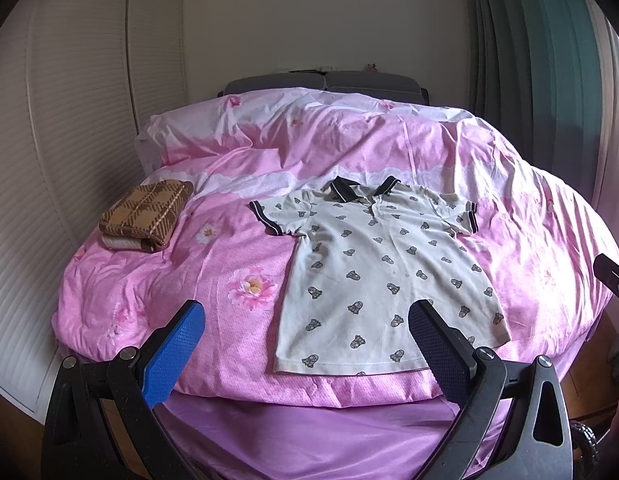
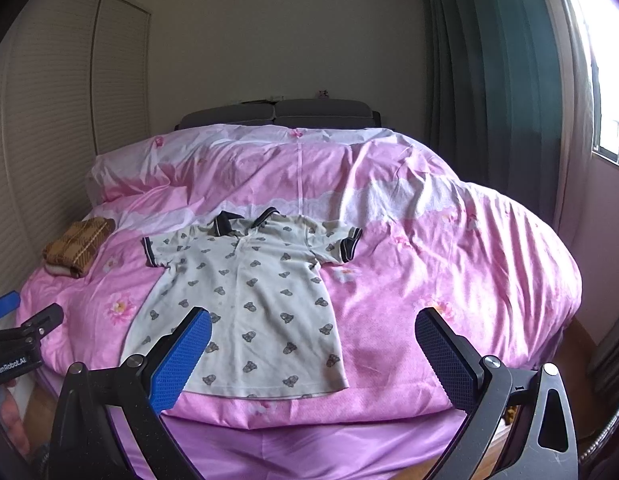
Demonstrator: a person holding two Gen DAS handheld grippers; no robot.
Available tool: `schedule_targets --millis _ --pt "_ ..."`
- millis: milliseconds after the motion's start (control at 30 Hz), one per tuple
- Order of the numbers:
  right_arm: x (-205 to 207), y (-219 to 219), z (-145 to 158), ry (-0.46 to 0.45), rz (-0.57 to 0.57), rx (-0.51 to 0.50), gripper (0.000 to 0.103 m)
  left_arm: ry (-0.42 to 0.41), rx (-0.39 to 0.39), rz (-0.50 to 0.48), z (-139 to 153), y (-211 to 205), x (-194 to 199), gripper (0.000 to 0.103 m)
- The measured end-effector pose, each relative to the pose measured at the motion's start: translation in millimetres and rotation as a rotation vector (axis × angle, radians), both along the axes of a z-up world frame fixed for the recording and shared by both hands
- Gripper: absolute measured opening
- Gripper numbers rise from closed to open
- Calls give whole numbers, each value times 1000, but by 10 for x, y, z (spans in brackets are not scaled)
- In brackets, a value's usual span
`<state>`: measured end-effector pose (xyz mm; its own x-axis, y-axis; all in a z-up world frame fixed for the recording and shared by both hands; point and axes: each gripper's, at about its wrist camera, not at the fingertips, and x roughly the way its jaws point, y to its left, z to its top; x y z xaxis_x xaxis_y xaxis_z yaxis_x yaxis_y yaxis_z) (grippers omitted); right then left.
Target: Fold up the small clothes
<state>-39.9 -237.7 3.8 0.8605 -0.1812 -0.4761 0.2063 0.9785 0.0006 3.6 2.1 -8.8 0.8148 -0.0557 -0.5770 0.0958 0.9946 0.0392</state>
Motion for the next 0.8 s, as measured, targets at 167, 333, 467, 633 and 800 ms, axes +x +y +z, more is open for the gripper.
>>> schedule_targets --millis 167,333,467,633,800 --pt "2 2 -1 1 1 1 103 -3 0 0 7 1 3 103" --pt "0 13 1 1 1 0 103 0 -1 0 20 -2 5 103" --pt "1 15 1 1 1 -2 103 -2 -1 -2 20 5 2 103" --pt "-2 14 1 2 2 -2 103 -2 -1 -1 14 4 2 103" --pt "0 14 1 2 2 -3 103 -3 0 -2 11 6 1 103"
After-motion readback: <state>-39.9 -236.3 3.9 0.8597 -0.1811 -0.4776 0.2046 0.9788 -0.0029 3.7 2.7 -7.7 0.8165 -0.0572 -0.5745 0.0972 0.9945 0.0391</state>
